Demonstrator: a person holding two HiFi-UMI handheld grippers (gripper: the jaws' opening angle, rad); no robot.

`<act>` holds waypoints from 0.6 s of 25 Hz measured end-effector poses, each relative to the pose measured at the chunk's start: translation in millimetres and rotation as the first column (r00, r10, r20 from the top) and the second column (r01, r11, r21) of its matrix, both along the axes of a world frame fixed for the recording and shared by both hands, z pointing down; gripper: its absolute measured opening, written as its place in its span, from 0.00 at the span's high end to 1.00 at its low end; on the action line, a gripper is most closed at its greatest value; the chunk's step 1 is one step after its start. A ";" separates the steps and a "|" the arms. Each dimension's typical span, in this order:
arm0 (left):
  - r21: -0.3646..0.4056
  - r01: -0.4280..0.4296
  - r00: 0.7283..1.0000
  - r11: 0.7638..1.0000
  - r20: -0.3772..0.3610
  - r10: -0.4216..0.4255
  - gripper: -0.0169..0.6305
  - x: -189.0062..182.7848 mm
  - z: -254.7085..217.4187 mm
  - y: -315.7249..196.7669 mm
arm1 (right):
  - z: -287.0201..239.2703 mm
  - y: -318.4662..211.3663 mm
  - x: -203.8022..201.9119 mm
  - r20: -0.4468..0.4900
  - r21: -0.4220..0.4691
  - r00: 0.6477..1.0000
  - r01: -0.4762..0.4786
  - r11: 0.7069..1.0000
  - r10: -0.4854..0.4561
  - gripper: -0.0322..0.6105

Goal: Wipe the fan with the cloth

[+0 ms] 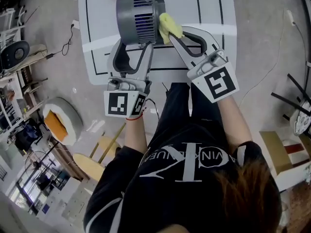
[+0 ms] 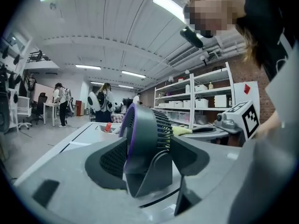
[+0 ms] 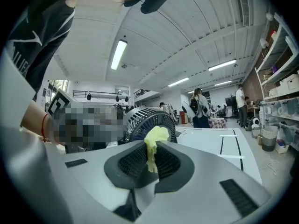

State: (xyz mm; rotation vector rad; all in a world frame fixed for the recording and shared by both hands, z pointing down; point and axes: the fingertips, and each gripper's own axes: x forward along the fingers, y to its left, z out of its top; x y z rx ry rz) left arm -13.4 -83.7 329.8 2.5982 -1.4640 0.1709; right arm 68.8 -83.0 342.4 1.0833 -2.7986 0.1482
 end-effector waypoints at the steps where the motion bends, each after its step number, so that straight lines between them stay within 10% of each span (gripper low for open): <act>1: 0.004 0.000 1.000 1.000 0.000 0.000 0.53 -0.1 -0.5 1.8 | -1.2 -0.7 -2.0 0.012 0.005 1.000 0.003 1.000 -0.003 0.89; 15: 0.017 0.015 1.000 1.000 -0.015 -0.015 0.53 -0.3 5.8 15.4 | 3.7 -31.9 -7.9 0.100 0.038 0.987 0.120 0.992 -0.123 0.89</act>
